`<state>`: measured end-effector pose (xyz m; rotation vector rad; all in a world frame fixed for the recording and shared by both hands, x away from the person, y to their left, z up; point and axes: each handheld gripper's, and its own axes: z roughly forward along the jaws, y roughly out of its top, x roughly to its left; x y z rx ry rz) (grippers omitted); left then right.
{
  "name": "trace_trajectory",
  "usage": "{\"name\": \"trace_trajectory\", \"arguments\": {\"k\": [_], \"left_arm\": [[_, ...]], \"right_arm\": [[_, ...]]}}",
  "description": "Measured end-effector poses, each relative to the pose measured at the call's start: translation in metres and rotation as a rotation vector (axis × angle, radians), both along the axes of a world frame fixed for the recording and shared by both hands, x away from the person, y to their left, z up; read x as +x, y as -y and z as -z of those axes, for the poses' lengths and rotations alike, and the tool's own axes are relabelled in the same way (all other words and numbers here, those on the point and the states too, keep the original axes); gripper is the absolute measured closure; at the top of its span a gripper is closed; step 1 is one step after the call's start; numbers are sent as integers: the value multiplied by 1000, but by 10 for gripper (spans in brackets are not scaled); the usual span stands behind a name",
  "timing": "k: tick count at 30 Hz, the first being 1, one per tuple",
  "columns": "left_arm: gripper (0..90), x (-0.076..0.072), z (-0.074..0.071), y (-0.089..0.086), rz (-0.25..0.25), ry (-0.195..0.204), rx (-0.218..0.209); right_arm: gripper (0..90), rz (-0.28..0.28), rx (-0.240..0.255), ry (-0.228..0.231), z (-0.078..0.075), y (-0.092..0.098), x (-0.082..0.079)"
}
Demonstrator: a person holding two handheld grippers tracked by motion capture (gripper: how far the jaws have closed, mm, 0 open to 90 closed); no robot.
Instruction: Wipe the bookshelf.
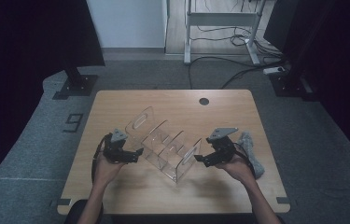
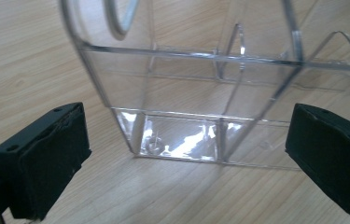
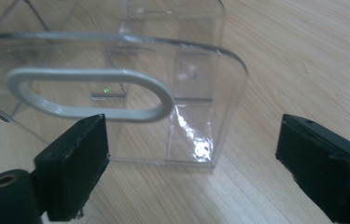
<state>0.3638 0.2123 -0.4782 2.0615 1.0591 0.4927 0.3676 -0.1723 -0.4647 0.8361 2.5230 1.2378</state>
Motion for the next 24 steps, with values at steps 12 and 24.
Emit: {"name": "trace_trajectory", "arguments": {"k": [12, 24], "left_arm": [[0, -2, 0, 18, 49, -5, -2], [0, -2, -2, 28, 72, -3, -13]], "right_arm": [[123, -50, 6, -4, -1, -11, -3], [196, -109, -11, -13, -4, -16, -14]]}}
